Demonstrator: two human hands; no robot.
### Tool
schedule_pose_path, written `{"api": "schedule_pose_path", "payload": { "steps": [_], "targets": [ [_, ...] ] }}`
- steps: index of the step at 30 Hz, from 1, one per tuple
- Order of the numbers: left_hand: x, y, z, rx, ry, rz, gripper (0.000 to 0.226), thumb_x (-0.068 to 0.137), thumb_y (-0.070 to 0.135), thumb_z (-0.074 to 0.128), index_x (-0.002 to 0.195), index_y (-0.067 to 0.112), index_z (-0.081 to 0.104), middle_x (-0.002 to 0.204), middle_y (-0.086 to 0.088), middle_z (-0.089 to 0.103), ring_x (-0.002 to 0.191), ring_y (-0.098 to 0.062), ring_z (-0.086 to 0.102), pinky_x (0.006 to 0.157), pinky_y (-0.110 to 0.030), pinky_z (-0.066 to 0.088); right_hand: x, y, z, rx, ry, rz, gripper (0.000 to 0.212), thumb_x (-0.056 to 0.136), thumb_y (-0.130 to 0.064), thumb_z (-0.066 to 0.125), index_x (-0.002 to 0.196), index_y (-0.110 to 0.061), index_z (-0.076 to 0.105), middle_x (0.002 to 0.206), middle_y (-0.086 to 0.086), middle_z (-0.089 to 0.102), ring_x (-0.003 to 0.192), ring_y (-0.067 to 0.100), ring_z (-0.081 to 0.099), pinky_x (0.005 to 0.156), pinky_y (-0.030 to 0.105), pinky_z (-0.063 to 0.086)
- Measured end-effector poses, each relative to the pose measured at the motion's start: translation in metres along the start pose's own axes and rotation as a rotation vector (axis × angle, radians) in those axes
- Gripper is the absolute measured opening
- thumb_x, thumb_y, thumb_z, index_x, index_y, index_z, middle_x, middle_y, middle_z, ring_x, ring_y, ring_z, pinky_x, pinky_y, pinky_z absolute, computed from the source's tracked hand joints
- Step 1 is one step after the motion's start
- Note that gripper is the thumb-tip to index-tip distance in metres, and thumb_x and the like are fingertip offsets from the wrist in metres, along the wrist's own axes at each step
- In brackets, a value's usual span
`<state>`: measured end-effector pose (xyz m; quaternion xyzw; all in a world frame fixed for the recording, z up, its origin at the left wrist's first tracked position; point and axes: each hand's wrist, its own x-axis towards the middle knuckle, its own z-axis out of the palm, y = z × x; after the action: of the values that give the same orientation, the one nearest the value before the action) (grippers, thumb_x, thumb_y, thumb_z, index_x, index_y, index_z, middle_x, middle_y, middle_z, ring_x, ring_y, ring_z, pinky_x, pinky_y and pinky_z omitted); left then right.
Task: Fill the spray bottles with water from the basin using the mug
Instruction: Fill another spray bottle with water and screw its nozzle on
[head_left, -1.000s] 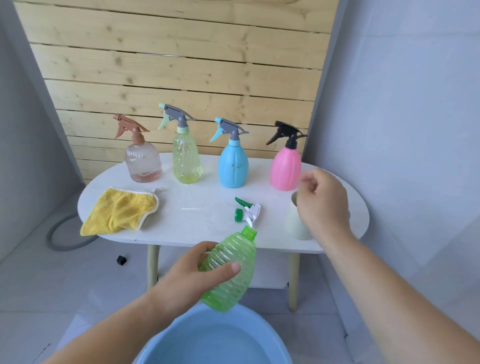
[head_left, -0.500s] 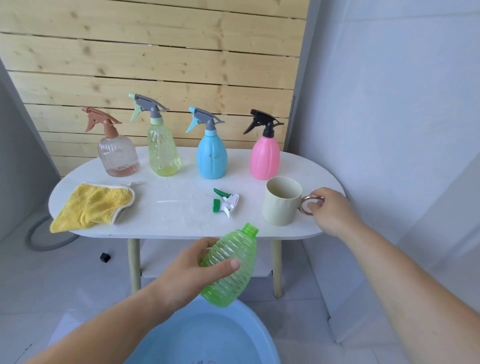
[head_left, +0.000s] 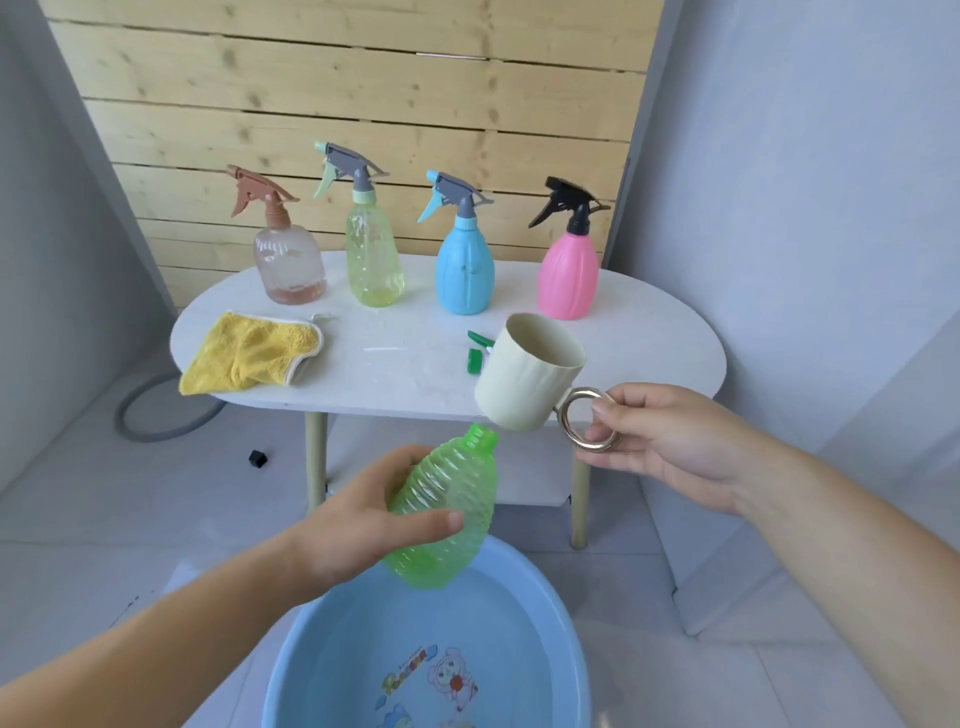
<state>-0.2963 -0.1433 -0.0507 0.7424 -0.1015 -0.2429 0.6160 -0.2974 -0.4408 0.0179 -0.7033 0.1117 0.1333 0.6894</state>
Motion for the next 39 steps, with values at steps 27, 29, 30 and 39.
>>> {"api": "schedule_pose_path", "payload": {
  "steps": [27,29,30,39],
  "targets": [
    [-0.032,-0.191,-0.018,0.212,0.043,-0.516,0.089,0.048,0.056,0.094,0.122,0.041,0.048,0.12,0.002,0.065,0.102,-0.021,0.073,0.08,-0.042,0.064,0.084,0.272,0.1,-0.979,-0.152,0.137,0.047,0.099,-0.037,0.055,0.059,-0.017,0.04,0.059,-0.002,0.04,0.056,0.018,0.036,0.053,0.032,0.026],
    [-0.031,-0.197,-0.019,0.193,0.052,-0.528,0.094,0.044,0.057,0.094,0.125,0.041,0.048,0.119,0.002,0.066,0.104,-0.021,0.073,0.086,-0.047,0.064,0.084,0.279,0.102,-1.017,-0.184,0.123,0.044,0.101,-0.036,0.052,0.063,-0.014,0.046,0.063,-0.001,0.046,0.059,0.019,0.041,0.053,0.033,0.028],
    [-0.031,-0.198,-0.019,0.184,0.051,-0.526,0.097,0.044,0.057,0.094,0.128,0.04,0.049,0.119,0.003,0.067,0.104,-0.02,0.073,0.086,-0.045,0.064,0.084,0.282,0.102,-1.035,-0.198,0.113,0.043,0.101,-0.036,0.051,0.065,-0.013,0.048,0.065,-0.001,0.048,0.061,0.021,0.043,0.053,0.033,0.028],
    [-0.029,-0.202,-0.017,0.12,0.037,-0.539,0.087,0.045,0.052,0.093,0.124,0.038,0.058,0.115,0.003,0.072,0.103,-0.018,0.074,0.086,-0.041,0.064,0.083,0.294,0.098,-1.182,-0.276,0.066,0.045,0.102,-0.035,0.048,0.06,-0.024,0.039,0.077,0.002,0.054,0.075,0.024,0.047,0.06,0.032,0.031]
  ]
}}
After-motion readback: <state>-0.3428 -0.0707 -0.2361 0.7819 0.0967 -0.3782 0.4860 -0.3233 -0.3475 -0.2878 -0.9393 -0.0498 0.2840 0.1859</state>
